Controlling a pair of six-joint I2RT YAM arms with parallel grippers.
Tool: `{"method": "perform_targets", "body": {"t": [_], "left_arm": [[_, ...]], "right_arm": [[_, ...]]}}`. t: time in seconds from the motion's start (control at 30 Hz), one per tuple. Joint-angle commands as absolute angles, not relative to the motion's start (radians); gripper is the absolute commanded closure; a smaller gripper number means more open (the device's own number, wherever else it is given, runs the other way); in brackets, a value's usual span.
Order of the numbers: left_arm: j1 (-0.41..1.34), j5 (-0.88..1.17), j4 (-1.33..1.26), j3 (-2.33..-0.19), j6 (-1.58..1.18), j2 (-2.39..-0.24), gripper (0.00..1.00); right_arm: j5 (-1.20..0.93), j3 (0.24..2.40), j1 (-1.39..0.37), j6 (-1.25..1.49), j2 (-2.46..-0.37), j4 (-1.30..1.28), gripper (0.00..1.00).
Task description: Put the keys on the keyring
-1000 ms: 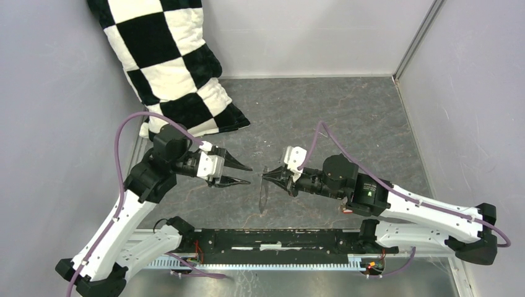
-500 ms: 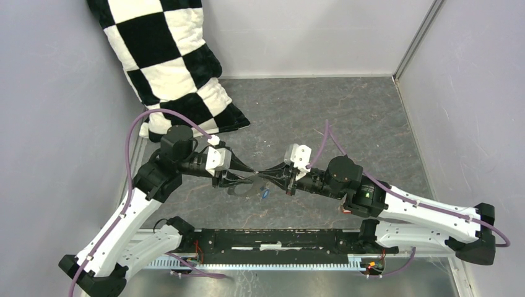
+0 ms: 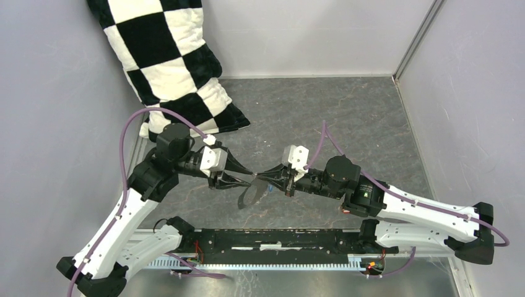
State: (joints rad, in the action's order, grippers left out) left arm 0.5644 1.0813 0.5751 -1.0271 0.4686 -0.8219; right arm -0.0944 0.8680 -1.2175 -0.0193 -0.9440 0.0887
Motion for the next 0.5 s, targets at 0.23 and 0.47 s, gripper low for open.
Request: {"method": "perform_targets", "body": {"t": [0.23, 0.47], "left_arm": [[0.566, 1.08, 0.811, -1.146, 0.675, -0.866, 0.7], [0.566, 1.095, 0.823, -1.138, 0.726, -0.883, 0.7]], "right_arm": [[-0.134, 0.901, -1.218, -0.015, -0.93, 0.118, 0.99], [-0.144, 0.905, -1.219, -0.008, -0.927, 0.122, 0.99]]}}
